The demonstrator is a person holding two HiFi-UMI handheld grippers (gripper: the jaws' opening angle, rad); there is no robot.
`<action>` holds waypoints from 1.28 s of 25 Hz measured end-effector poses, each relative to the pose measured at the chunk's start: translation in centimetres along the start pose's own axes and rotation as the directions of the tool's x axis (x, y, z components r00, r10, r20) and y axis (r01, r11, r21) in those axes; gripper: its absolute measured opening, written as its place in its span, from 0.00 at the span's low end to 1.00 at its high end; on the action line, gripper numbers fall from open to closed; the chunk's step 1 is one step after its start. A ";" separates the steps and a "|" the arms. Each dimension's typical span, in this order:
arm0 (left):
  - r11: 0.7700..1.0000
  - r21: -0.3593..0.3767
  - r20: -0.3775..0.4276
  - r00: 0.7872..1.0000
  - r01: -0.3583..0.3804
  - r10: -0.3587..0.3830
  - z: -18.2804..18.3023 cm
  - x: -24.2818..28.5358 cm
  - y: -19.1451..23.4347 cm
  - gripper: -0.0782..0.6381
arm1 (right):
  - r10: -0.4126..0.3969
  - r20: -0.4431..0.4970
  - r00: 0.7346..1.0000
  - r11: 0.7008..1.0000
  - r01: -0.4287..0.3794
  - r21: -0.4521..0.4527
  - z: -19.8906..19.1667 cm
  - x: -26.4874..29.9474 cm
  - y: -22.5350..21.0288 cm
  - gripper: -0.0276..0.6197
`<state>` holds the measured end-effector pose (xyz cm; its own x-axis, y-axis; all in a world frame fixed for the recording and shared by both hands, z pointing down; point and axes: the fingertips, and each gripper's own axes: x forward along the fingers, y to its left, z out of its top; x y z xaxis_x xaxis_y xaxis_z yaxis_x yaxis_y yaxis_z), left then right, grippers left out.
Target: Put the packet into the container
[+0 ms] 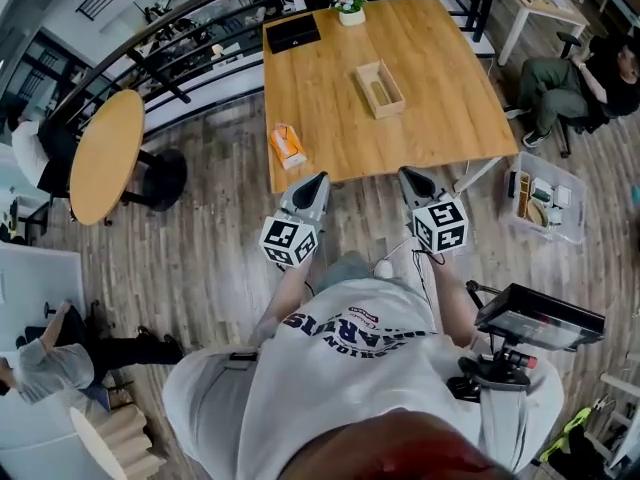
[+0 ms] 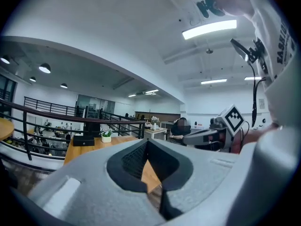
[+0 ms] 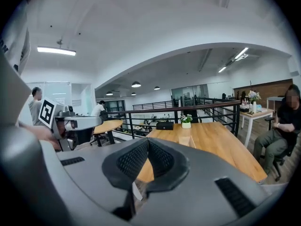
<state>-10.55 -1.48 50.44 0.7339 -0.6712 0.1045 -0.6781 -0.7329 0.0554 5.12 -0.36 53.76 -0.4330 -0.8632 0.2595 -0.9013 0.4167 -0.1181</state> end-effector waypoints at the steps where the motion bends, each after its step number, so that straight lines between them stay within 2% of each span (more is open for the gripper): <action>1: 1.000 0.004 -0.004 1.000 0.002 -0.002 0.1 0.8 0.2 0.10 | 0.007 0.009 1.000 1.000 -0.006 -0.005 0.7 0.7 -0.5 0.06; 8: 1.000 -0.010 -0.006 1.000 -0.005 0.005 0.6 4.4 2.8 0.10 | 0.024 0.035 0.999 1.000 -0.024 -0.003 3.1 4.6 -2.3 0.06; 14: 0.997 -0.079 0.008 1.000 0.006 -0.005 0.0 7.9 6.2 0.10 | 0.003 -0.018 1.000 1.000 -0.003 -0.009 3.3 7.8 -4.7 0.06; 18: 0.996 -0.084 0.019 1.000 0.024 -0.022 -0.1 10.7 8.7 0.10 | -0.018 -0.039 0.999 1.000 0.018 0.005 2.9 11.0 -6.9 0.06; 22: 0.994 -0.112 0.007 1.000 0.011 -0.010 -0.9 13.3 11.8 0.10 | -0.039 -0.050 0.998 0.999 0.040 0.021 3.0 14.4 -8.7 0.06; 32: 0.993 -0.086 0.034 0.997 0.075 -0.072 1.6 17.6 17.9 0.10 | -0.064 -0.047 0.997 0.998 0.063 -0.011 7.3 20.5 -9.0 0.06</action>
<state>-9.71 -26.57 51.71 0.7817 -0.6201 0.0662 -0.6223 -0.7687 0.1481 4.31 -23.83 53.17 -0.3738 -0.8736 0.3116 -0.9269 0.3641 -0.0911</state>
